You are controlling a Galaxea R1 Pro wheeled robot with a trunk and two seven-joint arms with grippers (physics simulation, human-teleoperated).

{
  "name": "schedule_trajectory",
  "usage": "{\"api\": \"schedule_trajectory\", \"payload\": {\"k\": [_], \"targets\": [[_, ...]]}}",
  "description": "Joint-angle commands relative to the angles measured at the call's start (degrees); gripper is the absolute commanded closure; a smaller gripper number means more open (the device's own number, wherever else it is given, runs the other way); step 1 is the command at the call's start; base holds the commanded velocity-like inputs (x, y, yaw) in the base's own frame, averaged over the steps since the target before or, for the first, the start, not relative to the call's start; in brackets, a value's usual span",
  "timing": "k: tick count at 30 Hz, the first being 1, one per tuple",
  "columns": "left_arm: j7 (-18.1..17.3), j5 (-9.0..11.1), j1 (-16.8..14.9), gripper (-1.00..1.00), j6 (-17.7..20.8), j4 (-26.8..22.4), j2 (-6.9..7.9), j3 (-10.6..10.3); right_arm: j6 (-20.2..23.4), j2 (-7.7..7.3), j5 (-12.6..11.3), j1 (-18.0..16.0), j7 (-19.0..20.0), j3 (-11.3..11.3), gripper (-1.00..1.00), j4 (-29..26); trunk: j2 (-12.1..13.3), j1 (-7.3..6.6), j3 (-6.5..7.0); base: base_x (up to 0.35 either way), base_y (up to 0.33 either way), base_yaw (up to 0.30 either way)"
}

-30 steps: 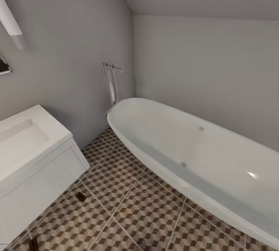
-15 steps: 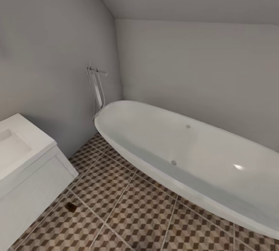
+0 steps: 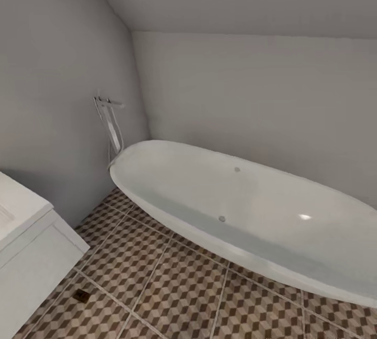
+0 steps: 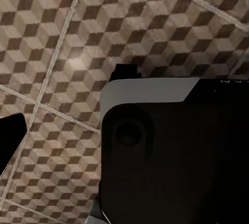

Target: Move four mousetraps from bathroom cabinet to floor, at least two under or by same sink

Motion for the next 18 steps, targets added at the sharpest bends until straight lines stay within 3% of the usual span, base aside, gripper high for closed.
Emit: {"api": "schedule_trajectory", "payload": {"k": [1,18], "targets": [[0.04,0.47,-0.07,-1.0,-0.26,0.19,0.05,-0.49,-0.38,0.12,-0.51,-0.04,-0.13,0.51,-1.0,0.07,-0.04,0.01,0.02,0.0,0.0,-0.224],[0.12,0.47,-0.06,-1.0,-0.2,0.27,0.44,-0.42,-0.52,0.2,-0.51,-0.04,-0.13,0.53,-1.0,0.07,-0.04,0.01,1.25,0.0,0.0,-0.224]]}}
